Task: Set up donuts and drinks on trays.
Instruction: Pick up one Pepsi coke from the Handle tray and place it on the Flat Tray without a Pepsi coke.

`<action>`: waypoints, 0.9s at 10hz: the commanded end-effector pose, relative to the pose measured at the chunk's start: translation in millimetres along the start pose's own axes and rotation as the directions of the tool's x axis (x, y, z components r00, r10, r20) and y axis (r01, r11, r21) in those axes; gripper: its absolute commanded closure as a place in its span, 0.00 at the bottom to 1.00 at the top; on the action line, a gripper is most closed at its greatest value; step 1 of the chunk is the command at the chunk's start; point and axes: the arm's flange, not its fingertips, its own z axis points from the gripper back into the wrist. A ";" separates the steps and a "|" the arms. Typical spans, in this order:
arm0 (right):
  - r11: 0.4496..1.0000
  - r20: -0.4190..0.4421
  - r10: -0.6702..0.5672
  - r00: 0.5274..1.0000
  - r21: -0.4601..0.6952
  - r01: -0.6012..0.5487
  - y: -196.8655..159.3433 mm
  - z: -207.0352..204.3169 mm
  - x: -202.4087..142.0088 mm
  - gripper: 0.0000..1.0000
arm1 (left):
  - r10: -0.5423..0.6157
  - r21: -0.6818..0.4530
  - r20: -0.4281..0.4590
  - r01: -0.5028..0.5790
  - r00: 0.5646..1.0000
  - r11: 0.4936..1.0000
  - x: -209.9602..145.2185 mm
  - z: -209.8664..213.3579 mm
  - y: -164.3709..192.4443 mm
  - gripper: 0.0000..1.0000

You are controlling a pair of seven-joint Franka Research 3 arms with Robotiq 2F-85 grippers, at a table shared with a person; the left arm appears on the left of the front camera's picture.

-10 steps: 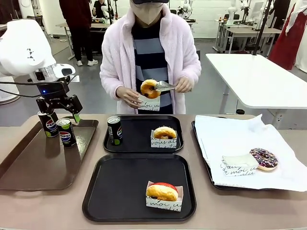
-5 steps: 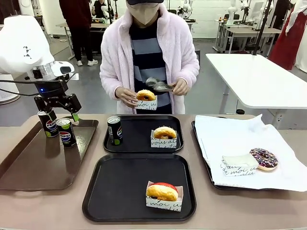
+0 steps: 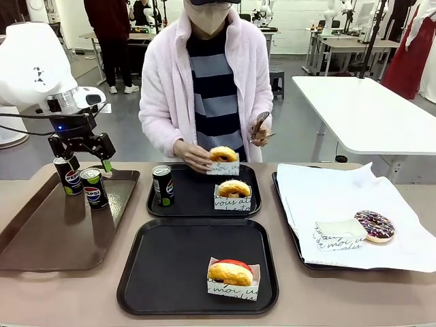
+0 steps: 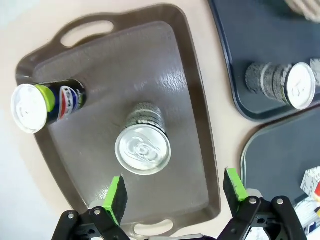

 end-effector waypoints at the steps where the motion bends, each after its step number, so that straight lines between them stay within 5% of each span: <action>1: 1.000 0.004 0.008 1.000 0.014 -0.008 0.9 0.4 0.7 0.00 | 0.088 0.077 0.076 -0.094 0.993 0.993 0.3 -7.1 1.9 0.00; 9: 1.000 0.004 0.008 1.000 0.014 -0.008 0.9 0.4 0.7 0.00 | 0.187 0.086 0.034 -0.190 0.982 0.978 16.4 -52.5 9.3 0.00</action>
